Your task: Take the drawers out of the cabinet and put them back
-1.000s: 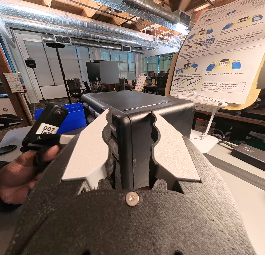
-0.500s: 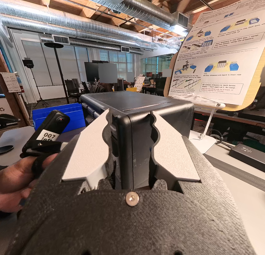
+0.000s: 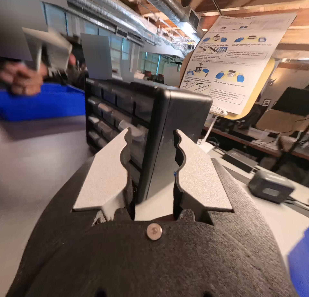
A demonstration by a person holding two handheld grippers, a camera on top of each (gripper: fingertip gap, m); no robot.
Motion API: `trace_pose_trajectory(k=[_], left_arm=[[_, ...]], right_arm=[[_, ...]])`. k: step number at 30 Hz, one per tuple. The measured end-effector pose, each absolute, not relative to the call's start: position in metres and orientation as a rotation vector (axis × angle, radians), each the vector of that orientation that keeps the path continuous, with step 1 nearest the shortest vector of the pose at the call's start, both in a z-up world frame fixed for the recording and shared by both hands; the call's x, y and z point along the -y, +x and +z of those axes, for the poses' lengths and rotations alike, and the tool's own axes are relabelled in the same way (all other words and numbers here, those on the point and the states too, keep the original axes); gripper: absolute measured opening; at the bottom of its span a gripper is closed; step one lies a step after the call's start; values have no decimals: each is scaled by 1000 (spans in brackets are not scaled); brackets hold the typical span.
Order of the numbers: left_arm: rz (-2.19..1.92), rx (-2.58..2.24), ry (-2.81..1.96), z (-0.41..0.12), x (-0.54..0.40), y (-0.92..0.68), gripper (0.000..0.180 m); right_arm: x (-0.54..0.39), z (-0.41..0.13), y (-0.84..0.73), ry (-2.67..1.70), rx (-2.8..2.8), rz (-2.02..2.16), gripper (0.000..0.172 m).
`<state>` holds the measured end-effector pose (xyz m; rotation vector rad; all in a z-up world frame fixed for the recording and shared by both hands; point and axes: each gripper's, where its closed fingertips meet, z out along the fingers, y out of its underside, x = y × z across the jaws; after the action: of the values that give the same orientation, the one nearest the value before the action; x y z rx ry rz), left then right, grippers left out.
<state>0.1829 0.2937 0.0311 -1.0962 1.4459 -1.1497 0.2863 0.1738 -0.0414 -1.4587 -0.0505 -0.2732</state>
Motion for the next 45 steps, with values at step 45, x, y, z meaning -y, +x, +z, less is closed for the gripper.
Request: trace_pose_trajectory(k=[45], left_arm=[[-634,-1959,-995,-9,-346,206,46]], right_arm=[[-223,-80,248,-2100,822,-646,34]])
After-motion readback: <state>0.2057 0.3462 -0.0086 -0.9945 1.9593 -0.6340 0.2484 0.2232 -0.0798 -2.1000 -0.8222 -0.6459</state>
